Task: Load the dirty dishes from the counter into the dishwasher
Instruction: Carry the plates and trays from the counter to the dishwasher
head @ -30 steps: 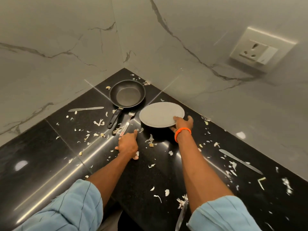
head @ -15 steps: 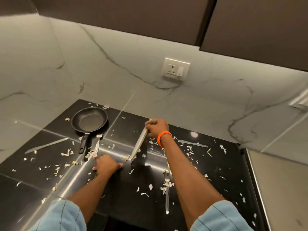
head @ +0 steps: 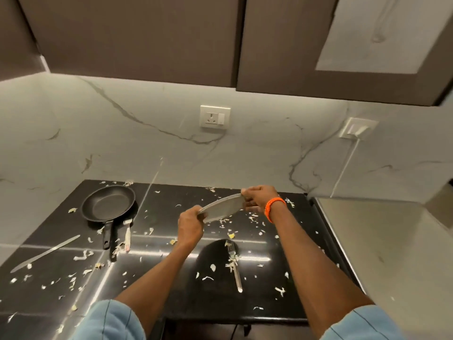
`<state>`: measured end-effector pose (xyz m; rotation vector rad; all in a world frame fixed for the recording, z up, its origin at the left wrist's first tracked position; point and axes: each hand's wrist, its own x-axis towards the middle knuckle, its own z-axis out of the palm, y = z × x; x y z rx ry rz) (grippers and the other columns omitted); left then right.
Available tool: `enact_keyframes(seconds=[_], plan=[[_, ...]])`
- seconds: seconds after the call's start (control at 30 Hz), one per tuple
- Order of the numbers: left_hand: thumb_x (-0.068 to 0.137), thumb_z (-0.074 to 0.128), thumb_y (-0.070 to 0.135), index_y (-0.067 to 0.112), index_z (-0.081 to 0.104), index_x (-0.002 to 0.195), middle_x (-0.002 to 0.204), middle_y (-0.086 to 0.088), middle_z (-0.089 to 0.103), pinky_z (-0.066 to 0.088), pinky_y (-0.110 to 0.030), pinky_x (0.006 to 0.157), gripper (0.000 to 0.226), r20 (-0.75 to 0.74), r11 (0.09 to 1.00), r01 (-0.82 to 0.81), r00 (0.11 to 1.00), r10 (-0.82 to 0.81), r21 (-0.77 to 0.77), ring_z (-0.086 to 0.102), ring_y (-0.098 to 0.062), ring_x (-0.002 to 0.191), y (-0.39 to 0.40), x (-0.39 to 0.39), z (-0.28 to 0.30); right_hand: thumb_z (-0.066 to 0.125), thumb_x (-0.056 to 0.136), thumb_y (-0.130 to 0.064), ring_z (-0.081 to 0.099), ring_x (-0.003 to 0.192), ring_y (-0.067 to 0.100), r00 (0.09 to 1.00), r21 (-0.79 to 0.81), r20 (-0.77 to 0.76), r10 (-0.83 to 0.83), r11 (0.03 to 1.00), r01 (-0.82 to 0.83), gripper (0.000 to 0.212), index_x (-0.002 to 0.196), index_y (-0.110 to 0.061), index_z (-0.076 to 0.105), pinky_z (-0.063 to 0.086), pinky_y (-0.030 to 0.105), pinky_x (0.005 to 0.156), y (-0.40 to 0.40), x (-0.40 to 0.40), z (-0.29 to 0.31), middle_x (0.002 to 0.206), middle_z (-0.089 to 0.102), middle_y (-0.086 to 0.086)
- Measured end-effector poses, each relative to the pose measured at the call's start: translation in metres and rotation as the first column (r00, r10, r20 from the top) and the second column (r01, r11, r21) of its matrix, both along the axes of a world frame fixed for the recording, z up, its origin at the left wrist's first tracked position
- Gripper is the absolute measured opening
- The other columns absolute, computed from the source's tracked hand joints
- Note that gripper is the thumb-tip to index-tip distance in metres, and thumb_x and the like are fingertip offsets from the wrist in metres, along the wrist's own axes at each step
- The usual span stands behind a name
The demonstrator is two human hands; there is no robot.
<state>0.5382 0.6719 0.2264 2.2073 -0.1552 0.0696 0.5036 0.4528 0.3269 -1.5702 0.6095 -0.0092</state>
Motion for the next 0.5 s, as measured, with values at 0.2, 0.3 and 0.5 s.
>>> enact_keyframes(seconds=[0.2,0.3,0.5], plan=[[0.098,0.065,0.017,0.025,0.065,0.075,0.067,0.005,0.062,0.043,-0.030,0.063,0.024,0.020,0.941,0.320,0.947,-0.320,-0.110,0.054,-0.009,0.064,-0.061,-0.019,0.035,0.086,0.076,-0.015,0.061,0.062,0.016,0.988,-0.450,-0.117,0.100,0.882,-0.142,0.016,0.086,-0.015,0.074,0.060,0.035,0.065,-0.073,-0.076,0.021,0.069,0.066,0.003],[0.100,0.062,0.020,0.030,0.061,0.072,0.061,0.011,0.057,0.043,-0.030,0.062,0.031,0.050,0.885,0.451,0.893,-0.448,-0.116,0.051,-0.008,0.061,-0.098,-0.045,0.047,0.090,0.070,-0.017,0.057,0.060,0.008,0.992,-0.599,-0.109,0.068,0.792,-0.121,0.018,0.083,-0.016,0.077,0.048,0.021,0.058,-0.100,-0.120,0.027,0.065,0.064,-0.006],[0.103,0.058,0.024,0.029,0.063,0.079,0.072,0.009,0.062,0.045,-0.027,0.063,0.025,0.092,0.804,0.588,0.808,-0.581,-0.088,0.057,-0.012,0.069,-0.164,-0.092,0.062,0.088,0.069,-0.026,0.055,0.063,0.004,0.999,-0.767,-0.036,-0.025,0.641,-0.012,0.014,0.075,-0.030,0.075,0.042,0.022,0.063,-0.140,-0.190,0.019,0.065,0.062,-0.012]])
